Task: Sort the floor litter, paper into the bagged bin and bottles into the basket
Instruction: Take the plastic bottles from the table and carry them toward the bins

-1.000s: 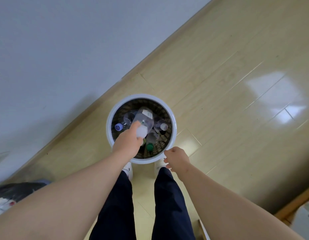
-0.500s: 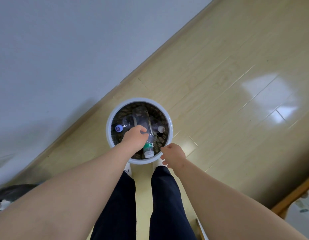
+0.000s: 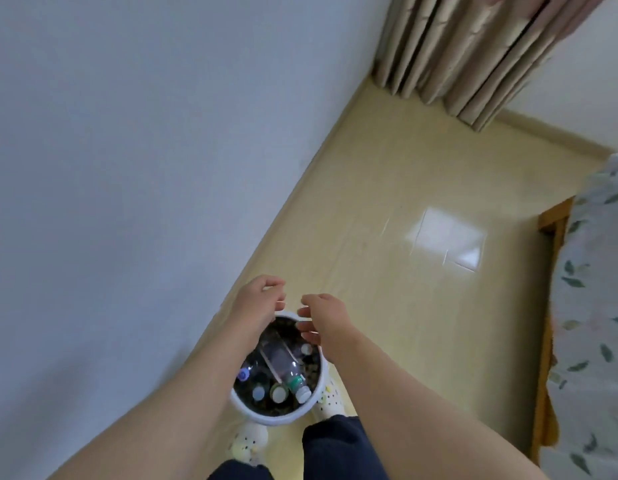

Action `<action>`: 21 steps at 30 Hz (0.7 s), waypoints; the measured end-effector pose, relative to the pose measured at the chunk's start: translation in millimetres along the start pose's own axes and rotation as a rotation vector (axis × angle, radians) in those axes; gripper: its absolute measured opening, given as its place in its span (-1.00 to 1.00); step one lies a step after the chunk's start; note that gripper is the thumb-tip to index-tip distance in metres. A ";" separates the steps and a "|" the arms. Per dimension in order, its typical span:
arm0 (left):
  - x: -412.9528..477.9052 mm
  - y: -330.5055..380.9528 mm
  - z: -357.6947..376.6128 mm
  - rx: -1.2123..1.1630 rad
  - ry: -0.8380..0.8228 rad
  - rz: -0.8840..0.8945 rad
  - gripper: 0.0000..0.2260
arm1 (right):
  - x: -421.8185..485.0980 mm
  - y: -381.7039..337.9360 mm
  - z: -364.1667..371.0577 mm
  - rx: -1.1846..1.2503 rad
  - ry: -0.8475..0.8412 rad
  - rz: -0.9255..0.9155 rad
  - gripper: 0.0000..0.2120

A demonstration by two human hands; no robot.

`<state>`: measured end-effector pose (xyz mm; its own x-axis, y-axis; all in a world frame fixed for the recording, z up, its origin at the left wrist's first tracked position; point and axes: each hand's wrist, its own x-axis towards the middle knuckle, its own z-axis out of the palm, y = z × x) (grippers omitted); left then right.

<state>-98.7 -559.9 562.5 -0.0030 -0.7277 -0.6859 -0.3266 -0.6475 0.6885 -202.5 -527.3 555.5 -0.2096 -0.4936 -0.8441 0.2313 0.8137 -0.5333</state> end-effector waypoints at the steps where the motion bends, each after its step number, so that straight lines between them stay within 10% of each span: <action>1: -10.7 12.6 -6.2 0.027 -0.023 0.059 -0.86 | -15.1 -6.9 -0.4 0.060 0.027 -0.038 -0.90; 12: -174.8 78.6 40.8 0.169 -0.488 0.479 -0.85 | -199.8 19.9 -88.4 0.796 0.415 -0.419 -0.93; 21: -391.8 -5.5 164.4 0.348 -0.993 0.603 -0.87 | -377.2 196.0 -198.2 1.145 0.918 -0.614 -0.89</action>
<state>-251.1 -234.1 788.7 -0.9161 -0.3022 -0.2637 -0.2585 -0.0580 0.9643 -266.4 -120.8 780.5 -0.9151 0.0436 -0.4008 0.3722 -0.2910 -0.8814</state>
